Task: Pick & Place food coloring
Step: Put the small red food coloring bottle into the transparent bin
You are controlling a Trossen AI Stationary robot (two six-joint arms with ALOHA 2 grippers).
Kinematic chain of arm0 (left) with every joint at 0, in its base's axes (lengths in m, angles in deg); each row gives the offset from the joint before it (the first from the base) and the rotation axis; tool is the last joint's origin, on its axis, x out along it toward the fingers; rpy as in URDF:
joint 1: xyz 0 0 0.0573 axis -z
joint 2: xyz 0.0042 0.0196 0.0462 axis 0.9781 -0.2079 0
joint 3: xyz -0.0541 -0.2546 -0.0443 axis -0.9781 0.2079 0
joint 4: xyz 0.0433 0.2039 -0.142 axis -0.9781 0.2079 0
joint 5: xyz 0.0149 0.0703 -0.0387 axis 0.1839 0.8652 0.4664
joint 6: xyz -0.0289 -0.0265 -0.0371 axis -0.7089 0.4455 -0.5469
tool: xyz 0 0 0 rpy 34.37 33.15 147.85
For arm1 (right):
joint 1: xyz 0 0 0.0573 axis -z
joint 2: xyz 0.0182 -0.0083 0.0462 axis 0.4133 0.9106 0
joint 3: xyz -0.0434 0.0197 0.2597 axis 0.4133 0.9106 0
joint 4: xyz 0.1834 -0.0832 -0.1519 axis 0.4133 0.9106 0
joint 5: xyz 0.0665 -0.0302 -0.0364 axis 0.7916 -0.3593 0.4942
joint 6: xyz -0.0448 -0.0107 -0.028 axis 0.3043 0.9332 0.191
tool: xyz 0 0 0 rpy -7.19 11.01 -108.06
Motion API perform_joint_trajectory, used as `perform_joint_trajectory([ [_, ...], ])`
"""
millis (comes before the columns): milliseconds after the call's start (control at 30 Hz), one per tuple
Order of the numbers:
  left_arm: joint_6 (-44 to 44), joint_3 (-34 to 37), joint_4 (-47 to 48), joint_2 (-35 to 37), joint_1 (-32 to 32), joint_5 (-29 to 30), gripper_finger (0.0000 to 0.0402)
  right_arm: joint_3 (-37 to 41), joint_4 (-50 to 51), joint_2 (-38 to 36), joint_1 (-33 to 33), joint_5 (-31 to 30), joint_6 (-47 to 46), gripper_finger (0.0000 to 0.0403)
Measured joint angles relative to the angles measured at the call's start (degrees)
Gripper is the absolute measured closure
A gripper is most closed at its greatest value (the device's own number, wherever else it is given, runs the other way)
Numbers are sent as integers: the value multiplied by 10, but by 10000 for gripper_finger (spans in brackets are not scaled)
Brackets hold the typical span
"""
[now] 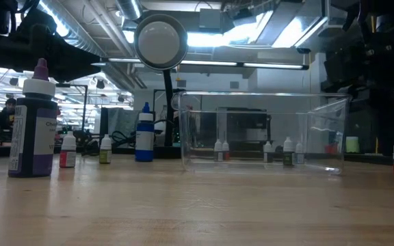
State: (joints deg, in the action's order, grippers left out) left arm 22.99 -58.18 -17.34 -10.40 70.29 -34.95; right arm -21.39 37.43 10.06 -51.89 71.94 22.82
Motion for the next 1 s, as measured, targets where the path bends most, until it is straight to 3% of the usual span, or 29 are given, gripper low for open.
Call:
perform_joint_trajectory([
  [200, 0, 0, 0, 0, 0, 0, 54, 0, -1, -1, 0, 0, 0, 346],
  [533, 0, 0, 0, 0, 0, 0, 54, -51, 84, -2, -12, 13, -2, 340],
  [1000, 0, 0, 0, 0, 0, 0, 54, -239, 273, -4, -52, 40, -7, 344],
])
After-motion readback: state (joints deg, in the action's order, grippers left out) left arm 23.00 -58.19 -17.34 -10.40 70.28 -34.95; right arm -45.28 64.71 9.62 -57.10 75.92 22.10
